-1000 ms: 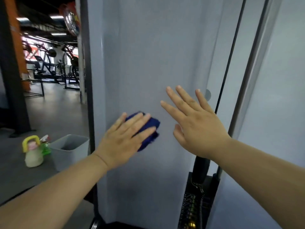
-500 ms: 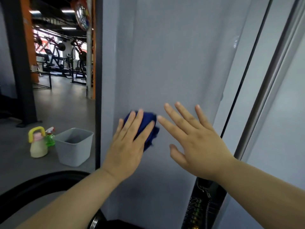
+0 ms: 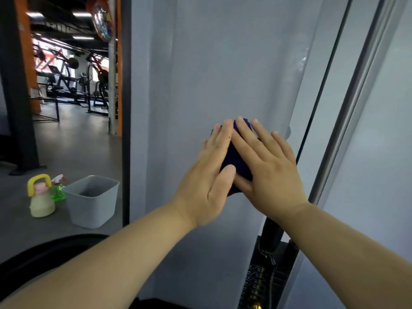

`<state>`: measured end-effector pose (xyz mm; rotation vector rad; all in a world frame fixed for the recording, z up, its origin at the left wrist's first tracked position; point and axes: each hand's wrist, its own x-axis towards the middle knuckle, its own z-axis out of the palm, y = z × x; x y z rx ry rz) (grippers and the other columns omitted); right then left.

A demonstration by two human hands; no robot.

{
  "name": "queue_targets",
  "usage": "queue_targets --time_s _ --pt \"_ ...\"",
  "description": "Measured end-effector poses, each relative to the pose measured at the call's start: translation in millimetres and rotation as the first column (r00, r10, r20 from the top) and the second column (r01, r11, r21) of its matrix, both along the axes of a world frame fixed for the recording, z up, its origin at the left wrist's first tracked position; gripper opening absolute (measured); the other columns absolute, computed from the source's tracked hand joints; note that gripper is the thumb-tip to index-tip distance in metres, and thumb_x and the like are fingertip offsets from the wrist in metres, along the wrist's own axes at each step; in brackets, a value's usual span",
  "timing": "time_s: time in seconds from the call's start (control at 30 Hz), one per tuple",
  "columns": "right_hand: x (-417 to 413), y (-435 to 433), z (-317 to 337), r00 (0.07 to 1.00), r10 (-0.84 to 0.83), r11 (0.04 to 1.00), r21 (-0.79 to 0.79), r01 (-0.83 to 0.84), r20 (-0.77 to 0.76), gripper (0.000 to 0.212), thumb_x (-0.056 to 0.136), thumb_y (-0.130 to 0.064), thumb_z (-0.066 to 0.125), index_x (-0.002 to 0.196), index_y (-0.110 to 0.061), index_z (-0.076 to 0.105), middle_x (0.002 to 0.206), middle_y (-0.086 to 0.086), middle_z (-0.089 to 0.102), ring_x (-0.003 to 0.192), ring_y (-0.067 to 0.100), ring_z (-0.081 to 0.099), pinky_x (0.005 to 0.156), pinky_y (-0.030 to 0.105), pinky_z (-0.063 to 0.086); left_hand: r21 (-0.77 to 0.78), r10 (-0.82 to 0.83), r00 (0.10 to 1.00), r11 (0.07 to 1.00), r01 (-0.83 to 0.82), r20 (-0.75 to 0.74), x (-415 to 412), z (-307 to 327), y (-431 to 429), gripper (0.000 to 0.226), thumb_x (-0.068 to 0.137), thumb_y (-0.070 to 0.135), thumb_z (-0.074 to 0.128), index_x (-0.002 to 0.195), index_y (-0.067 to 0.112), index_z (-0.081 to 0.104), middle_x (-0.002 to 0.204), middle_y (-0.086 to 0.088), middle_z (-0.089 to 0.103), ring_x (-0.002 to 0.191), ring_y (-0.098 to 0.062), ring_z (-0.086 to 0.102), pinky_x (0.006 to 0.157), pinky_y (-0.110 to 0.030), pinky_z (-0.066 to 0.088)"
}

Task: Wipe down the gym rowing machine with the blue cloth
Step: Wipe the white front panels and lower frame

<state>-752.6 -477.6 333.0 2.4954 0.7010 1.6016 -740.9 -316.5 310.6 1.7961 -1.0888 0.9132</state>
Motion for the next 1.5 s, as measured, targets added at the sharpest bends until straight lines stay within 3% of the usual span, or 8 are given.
queue_targets --time_s 0.13,0.23,0.47,0.67,0.9,1.17,1.37,1.5 --pt "2 11 14 0.991 0.007 0.994 0.107 -0.021 0.131 0.055 0.091 -0.018 0.061 0.144 -0.024 0.047 0.156 0.003 0.037 0.138 0.026 0.032 0.109 0.041 0.023 0.089 0.59 0.712 0.743 -0.663 0.381 31 -22 69 0.069 0.094 0.029 0.039 0.155 0.016 0.012 0.162 -0.007 0.011 0.152 -0.019 -0.001 0.123 -0.044 -0.004" --pt "3 32 7 0.99 -0.011 0.969 0.247 -0.024 0.138 0.055 0.086 -0.01 0.065 0.138 -0.021 0.054 0.155 0.008 0.036 0.126 0.028 0.034 0.099 0.045 0.028 0.142 0.707 0.593 0.59 -0.795 0.385 43 -45 116 0.074 0.091 0.033 0.038 0.156 0.011 0.008 0.163 -0.012 0.007 0.152 -0.021 -0.005 0.122 -0.04 -0.007" --pt "13 48 -73 0.999 -0.006 0.948 -0.317 -0.009 -0.048 0.066 0.066 -0.035 0.086 0.126 -0.022 0.065 0.15 0.004 0.047 0.122 0.023 0.044 0.09 0.039 0.032 0.218 0.676 0.591 0.558 -0.801 0.439 51 -74 129 0.077 0.093 0.036 0.038 0.155 0.004 0.005 0.163 -0.015 0.001 0.152 -0.025 -0.001 0.123 -0.043 0.0" --pt "19 63 2 0.981 0.1 0.991 0.074 -0.114 0.167 0.05 0.066 -0.005 0.077 0.115 -0.014 0.071 0.132 0.012 0.06 0.113 0.029 0.042 0.086 0.046 0.04 0.228 0.626 0.623 0.595 -0.77 0.469 53 -82 140 0.077 0.093 0.037 0.039 0.155 0.006 0.006 0.162 -0.012 0.004 0.152 -0.024 0.002 0.123 -0.045 0.005" --pt "27 65 -100 0.98 0.153 0.857 -0.476 -0.196 -0.129 0.029 0.086 -0.019 0.052 0.106 -0.023 0.072 0.133 -0.002 0.061 0.118 0.024 0.052 0.092 0.037 0.037 0.353 0.508 0.639 0.55 -0.757 0.578 52 -99 170 0.074 0.093 0.036 0.042 0.155 0.006 0.014 0.162 -0.014 0.009 0.15 -0.029 0.014 0.122 -0.047 0.012" --pt "27 79 -26 0.988 0.132 0.991 -0.009 -0.132 0.074 0.031 0.082 -0.015 0.064 0.113 -0.012 0.07 0.132 0.007 0.061 0.121 0.027 0.044 0.095 0.041 0.033 0.397 0.49 0.688 0.572 -0.717 0.536 52 -118 184 0.071 0.093 0.037 0.043 0.154 0.011 0.017 0.161 -0.013 0.017 0.15 -0.025 0.016 0.121 -0.049 0.018" --pt "29 77 -86 0.98 0.115 0.838 -0.513 -0.183 -0.162 0.034 0.089 -0.021 0.044 0.109 -0.019 0.072 0.134 0.0 0.061 0.121 0.025 0.046 0.095 0.038 0.034 0.388 0.49 0.704 0.599 -0.7 0.514 50 -120 172 0.069 0.094 0.037 0.042 0.154 0.011 0.019 0.162 -0.012 0.016 0.15 -0.025 0.019 0.12 -0.05 0.021" --pt "26 68 -48 0.991 0.125 0.877 -0.463 -0.13 -0.041 0.032 0.081 -0.013 0.054 0.105 -0.02 0.073 0.128 -0.001 0.064 0.114 0.022 0.047 0.087 0.037 0.033 0.403 0.496 0.693 0.573 -0.714 0.523 43 -103 171 0.065 0.094 0.035 0.043 0.152 0.009 0.028 0.159 -0.014 0.022 0.147 -0.027 0.027 0.119 -0.05 0.023"
